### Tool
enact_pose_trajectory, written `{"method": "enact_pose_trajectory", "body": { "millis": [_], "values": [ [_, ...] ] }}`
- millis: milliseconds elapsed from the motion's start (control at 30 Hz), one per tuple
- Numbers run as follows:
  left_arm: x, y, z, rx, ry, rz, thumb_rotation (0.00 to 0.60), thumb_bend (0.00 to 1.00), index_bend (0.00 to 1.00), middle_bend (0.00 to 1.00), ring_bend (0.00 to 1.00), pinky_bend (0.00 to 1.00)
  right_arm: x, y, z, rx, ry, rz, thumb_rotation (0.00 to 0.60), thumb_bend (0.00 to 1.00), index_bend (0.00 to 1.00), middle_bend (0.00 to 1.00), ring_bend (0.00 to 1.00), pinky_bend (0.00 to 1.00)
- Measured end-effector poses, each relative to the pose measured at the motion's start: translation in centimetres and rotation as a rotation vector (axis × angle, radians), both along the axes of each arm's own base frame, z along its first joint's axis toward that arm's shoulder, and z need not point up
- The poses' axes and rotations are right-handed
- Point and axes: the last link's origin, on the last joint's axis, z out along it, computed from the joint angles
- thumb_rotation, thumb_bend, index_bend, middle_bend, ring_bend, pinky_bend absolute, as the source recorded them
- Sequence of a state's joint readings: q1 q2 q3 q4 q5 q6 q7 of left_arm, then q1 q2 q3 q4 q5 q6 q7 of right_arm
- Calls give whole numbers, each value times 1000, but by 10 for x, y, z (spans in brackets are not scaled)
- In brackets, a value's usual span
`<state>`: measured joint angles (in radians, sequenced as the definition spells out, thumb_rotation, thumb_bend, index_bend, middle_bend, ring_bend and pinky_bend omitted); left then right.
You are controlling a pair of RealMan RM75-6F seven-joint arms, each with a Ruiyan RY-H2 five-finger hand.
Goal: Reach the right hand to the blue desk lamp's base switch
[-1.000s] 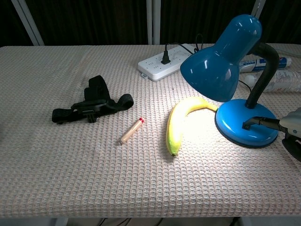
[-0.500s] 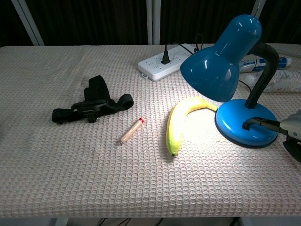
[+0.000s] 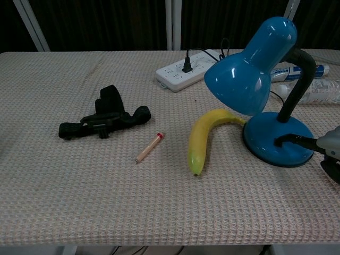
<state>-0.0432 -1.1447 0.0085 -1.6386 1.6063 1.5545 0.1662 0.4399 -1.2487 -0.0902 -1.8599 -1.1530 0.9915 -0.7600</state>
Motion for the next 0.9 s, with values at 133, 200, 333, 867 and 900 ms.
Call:
{"method": "enact_pose_trajectory", "body": {
  "millis": [133, 200, 333, 867, 900],
  "values": [
    [-1, 0, 1, 5, -2, 5, 600, 53, 42, 0, 0, 0, 2, 8, 15, -39, -2, 25, 600, 770, 0, 834, 793, 899],
    [-1, 1, 2, 6, -3, 5, 600, 53, 42, 0, 0, 0, 0, 14, 29, -75, 0, 35, 600, 754, 0, 834, 793, 899],
    [0, 3, 1, 5, -8, -3, 600, 52, 42, 0, 0, 0, -7, 26, 61, -177, -11, 39, 600, 740, 0, 834, 792, 899],
    [5, 7, 2, 2, -5, -9, 600, 53, 42, 0, 0, 0, -53, 56, 160, -644, -202, 130, 600, 120, 0, 5, 0, 73],
    [5, 7, 1, 2, -4, -8, 600, 53, 42, 0, 0, 0, -57, 56, 161, -650, -183, 120, 600, 89, 0, 0, 0, 12]
  ]
}}
